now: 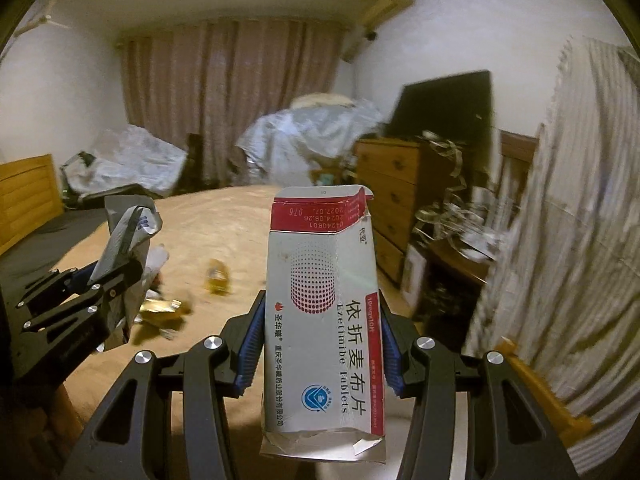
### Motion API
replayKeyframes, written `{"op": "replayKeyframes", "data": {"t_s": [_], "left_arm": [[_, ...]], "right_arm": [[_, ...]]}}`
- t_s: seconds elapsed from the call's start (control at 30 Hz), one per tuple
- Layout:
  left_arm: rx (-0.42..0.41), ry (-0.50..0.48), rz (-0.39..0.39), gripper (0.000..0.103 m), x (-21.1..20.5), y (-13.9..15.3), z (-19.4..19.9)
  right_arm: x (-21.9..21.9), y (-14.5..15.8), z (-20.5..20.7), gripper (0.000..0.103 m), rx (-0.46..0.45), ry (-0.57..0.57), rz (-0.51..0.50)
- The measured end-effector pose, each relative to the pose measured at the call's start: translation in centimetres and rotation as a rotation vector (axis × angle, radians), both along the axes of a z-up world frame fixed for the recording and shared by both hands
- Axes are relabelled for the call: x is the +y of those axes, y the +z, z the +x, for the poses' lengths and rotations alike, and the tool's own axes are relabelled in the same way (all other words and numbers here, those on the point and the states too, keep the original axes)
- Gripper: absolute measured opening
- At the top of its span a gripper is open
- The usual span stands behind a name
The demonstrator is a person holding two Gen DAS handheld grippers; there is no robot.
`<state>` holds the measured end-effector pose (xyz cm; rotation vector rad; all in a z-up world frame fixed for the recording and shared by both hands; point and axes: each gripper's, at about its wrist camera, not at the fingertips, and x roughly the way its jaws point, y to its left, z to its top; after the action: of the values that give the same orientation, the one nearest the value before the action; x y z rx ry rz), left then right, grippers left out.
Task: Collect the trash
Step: 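Lift the medicine box and silver wrapper and carry both toward the white bucket, then open the right tool over the bucket while the left tool releases the wrapper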
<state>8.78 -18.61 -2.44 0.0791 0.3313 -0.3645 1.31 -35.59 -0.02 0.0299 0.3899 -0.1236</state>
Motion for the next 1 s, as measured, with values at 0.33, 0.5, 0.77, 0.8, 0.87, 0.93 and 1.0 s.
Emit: {"op": "replayKeyframes", "data": {"t_s": [0.33, 0.5, 0.77, 0.8, 0.87, 0.93, 1.0], "left_arm": [[0.139, -0.267, 0.088, 0.031, -10.0, -1.7, 0.5], [0.241, -0.385, 0.189, 0.031, -13.6, -3.3, 1.3], [0.437, -0.534, 0.383, 0.031, -18.9, -6.5, 3.9], [0.466, -0.560, 0.417, 0.031, -19.6, -7.1, 4.2], [0.508, -0.595, 0.458, 0.031, -20.5, -7.7, 4.5], [0.542, -0.614, 0.480, 0.031, -21.0, -8.1, 4.9], [0.556, -0.621, 0.506, 0.031, -21.4, -8.5, 5.1]], "right_arm": [[-13.9, -2.1, 0.0, 0.051, 0.292, -0.078, 0.061], [-18.8, -4.1, 1.9, 0.051, 0.471, -0.073, 0.114], [-21.2, -7.1, 5.0, 0.051, 0.740, -0.014, 0.187], [-21.6, -7.3, 5.2, 0.051, 0.763, -0.009, 0.195], [-21.7, -7.4, 5.6, 0.051, 0.799, 0.001, 0.203], [-22.3, -7.8, 5.9, 0.051, 0.831, 0.007, 0.205], [-21.9, -7.9, 5.4, 0.051, 0.849, 0.006, 0.206]]}}
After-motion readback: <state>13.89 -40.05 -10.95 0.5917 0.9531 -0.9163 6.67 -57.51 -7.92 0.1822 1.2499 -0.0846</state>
